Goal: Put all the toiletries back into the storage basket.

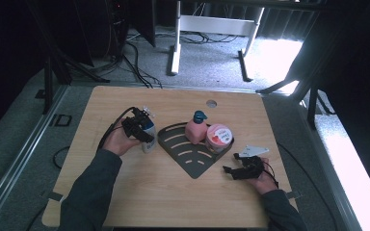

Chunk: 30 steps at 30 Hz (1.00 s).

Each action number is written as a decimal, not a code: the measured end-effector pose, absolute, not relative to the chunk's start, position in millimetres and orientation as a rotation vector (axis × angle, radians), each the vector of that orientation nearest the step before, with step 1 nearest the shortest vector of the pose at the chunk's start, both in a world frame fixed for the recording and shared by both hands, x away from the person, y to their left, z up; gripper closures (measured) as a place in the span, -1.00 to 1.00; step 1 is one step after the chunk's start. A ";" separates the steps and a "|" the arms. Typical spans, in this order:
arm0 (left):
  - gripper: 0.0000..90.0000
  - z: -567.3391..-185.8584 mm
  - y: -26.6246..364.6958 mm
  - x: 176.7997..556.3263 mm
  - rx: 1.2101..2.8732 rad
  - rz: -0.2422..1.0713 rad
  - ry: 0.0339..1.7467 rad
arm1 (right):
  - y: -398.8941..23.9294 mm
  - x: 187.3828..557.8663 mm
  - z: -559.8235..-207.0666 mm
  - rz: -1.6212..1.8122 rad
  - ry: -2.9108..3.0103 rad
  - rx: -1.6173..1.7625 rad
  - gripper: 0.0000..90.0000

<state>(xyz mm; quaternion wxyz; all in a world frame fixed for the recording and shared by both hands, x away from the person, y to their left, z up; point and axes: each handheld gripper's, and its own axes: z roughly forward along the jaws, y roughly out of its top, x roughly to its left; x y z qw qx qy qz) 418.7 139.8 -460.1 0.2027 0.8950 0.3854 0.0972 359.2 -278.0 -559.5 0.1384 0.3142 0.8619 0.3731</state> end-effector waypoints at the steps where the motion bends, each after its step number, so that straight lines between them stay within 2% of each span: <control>1: 0.08 -460.1 139.8 418.8 2.498 0.270 1.076 | -278.0 359.2 -559.5 1.079 2.492 0.908 -0.47; 6: 0.10 -460.9 140.1 419.6 2.510 0.262 1.077 | -278.0 359.2 -559.5 1.079 2.492 0.908 -0.47; 19: -0.06 -464.6 137.6 420.4 2.563 0.281 1.116 | -278.0 359.2 -559.5 1.079 2.492 0.908 -0.47; 30: -0.08 -460.6 130.8 416.1 2.544 0.304 1.103 | -278.0 359.2 -559.5 1.079 2.492 0.908 -0.47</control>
